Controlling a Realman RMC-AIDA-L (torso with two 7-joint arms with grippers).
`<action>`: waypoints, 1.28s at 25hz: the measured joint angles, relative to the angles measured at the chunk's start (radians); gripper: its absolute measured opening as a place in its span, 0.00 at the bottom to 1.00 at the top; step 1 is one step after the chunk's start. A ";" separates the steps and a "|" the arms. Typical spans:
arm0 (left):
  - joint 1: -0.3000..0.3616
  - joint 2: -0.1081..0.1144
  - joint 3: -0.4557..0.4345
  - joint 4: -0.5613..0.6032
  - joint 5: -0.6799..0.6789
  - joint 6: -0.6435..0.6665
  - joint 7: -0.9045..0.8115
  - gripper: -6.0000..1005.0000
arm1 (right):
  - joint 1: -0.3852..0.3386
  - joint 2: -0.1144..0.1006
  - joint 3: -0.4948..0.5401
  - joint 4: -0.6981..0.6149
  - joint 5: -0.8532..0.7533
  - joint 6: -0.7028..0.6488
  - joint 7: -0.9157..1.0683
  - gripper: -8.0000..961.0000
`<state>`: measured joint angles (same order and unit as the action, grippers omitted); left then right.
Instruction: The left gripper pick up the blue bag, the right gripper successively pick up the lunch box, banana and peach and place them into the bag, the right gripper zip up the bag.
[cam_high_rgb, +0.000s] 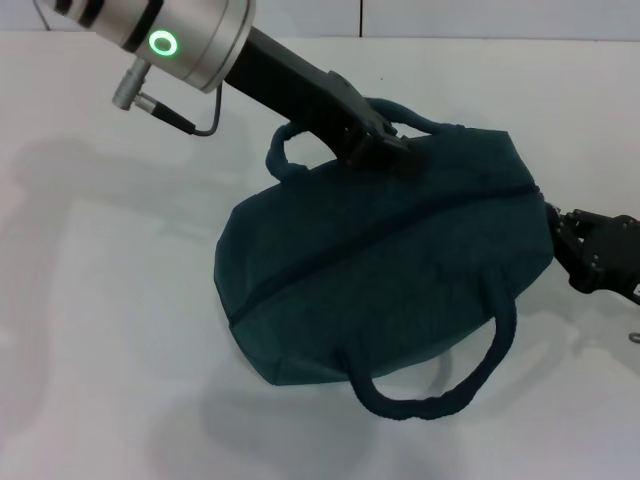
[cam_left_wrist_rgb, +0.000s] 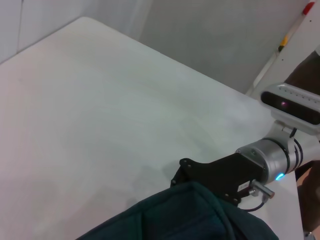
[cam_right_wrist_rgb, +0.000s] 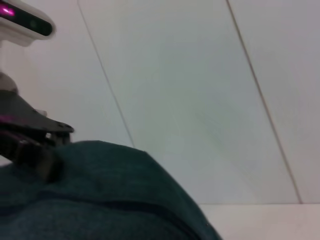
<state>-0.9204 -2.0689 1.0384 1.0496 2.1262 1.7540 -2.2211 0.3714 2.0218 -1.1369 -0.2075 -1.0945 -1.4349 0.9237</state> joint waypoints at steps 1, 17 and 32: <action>0.001 -0.002 -0.001 -0.005 0.000 0.000 0.000 0.13 | -0.001 0.000 -0.003 0.000 0.000 -0.007 0.001 0.17; 0.238 -0.016 -0.089 0.037 -0.379 -0.057 0.285 0.40 | -0.090 -0.013 0.119 0.015 0.013 -0.089 0.001 0.27; 0.560 -0.017 -0.148 0.049 -0.543 0.054 0.514 0.58 | -0.057 -0.128 0.220 -0.403 -0.175 -0.423 0.454 0.69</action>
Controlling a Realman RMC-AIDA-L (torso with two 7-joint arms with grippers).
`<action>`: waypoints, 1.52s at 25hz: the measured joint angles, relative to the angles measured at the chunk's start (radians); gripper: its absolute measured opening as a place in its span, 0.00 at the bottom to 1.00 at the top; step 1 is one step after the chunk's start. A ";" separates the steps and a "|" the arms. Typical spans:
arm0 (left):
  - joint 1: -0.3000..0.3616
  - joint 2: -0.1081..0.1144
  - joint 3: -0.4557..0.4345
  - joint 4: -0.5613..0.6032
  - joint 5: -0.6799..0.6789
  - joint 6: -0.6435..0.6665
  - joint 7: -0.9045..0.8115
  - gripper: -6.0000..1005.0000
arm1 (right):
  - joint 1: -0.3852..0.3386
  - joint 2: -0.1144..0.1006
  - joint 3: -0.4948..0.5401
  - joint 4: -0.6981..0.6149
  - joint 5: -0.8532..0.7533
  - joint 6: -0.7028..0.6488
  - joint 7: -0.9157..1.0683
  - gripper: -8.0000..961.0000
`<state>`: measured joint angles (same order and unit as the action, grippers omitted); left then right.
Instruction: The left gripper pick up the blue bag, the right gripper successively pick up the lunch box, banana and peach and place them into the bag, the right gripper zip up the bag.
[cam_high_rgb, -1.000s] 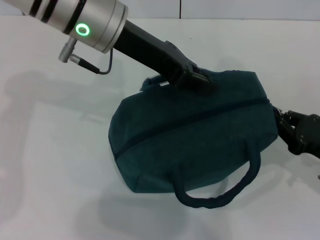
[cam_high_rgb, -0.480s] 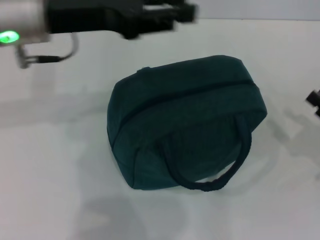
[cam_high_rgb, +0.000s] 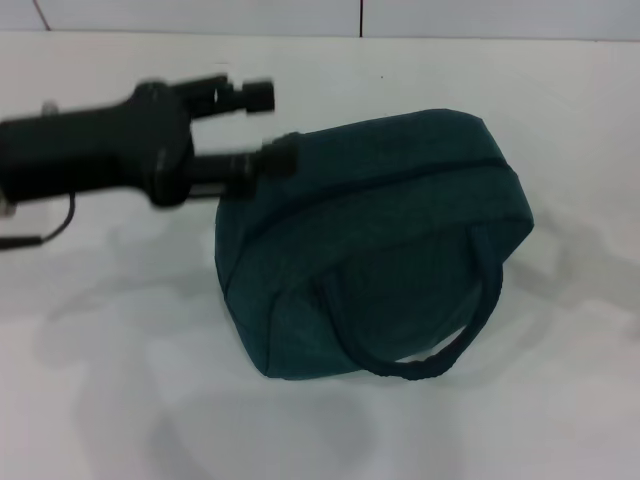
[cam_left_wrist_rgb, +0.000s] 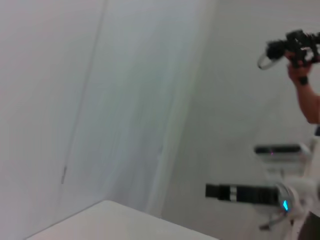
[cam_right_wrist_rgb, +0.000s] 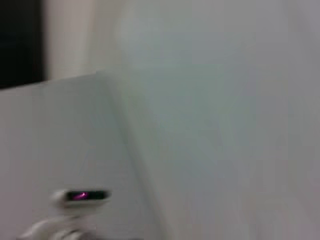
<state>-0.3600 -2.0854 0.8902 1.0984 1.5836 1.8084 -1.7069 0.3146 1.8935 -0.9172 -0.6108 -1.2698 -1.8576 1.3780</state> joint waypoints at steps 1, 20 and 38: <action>0.015 -0.002 0.003 -0.004 -0.007 0.011 0.024 0.62 | 0.013 -0.004 0.000 -0.042 -0.026 -0.018 0.041 0.71; 0.065 -0.002 0.076 -0.185 -0.068 0.047 0.328 0.88 | 0.152 0.070 -0.010 -0.251 -0.268 -0.094 0.092 0.90; 0.033 0.000 0.078 -0.265 -0.065 0.047 0.367 0.88 | 0.156 0.085 -0.031 -0.220 -0.378 -0.090 0.071 0.90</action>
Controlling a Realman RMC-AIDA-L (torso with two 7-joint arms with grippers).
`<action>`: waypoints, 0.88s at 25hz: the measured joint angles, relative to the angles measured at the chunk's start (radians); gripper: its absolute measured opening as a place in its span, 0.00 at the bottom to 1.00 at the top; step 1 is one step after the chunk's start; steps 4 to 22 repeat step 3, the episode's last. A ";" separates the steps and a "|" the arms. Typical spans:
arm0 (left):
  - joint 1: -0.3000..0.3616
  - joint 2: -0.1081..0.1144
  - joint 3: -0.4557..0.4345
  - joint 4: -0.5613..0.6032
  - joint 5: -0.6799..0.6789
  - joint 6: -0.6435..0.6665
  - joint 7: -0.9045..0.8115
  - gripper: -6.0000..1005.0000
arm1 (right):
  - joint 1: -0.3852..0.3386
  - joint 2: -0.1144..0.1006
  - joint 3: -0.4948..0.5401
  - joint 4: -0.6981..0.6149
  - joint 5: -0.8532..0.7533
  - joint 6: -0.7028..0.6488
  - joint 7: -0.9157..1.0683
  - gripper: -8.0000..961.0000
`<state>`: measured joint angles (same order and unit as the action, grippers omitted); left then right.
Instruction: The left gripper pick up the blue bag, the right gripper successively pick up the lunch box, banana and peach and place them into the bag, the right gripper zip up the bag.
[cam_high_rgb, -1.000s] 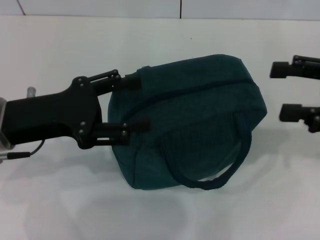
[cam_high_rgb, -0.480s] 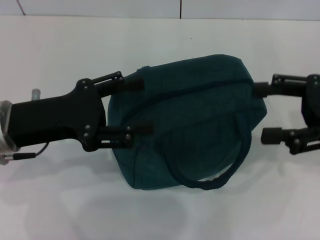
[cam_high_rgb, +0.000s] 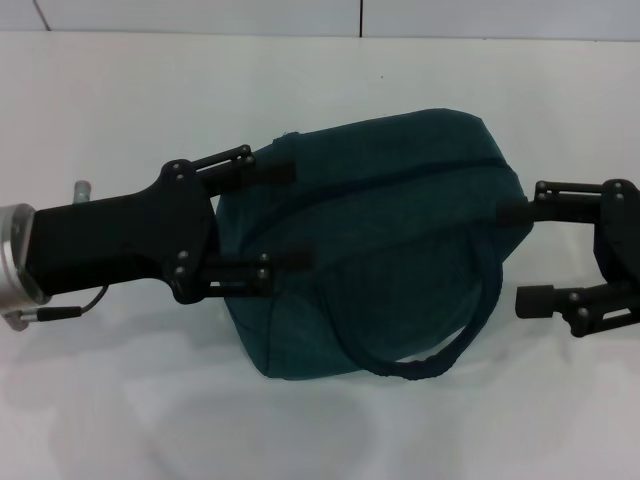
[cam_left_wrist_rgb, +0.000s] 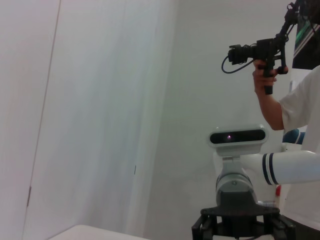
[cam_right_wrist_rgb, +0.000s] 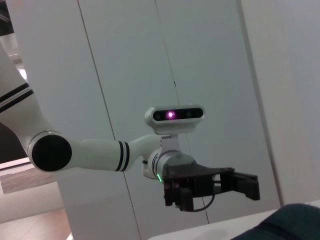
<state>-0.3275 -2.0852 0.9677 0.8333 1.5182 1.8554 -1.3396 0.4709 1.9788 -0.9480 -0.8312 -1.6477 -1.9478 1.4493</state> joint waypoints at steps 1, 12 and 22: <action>0.000 0.000 0.000 0.000 0.000 0.000 -0.002 0.88 | 0.000 0.000 0.000 0.004 -0.002 0.000 -0.002 0.90; 0.000 0.000 0.000 0.000 0.000 0.001 -0.004 0.88 | 0.000 0.000 0.000 0.008 -0.004 0.000 -0.005 0.90; 0.000 0.000 0.000 0.000 0.000 0.001 -0.004 0.88 | 0.000 0.000 0.000 0.008 -0.004 0.000 -0.005 0.90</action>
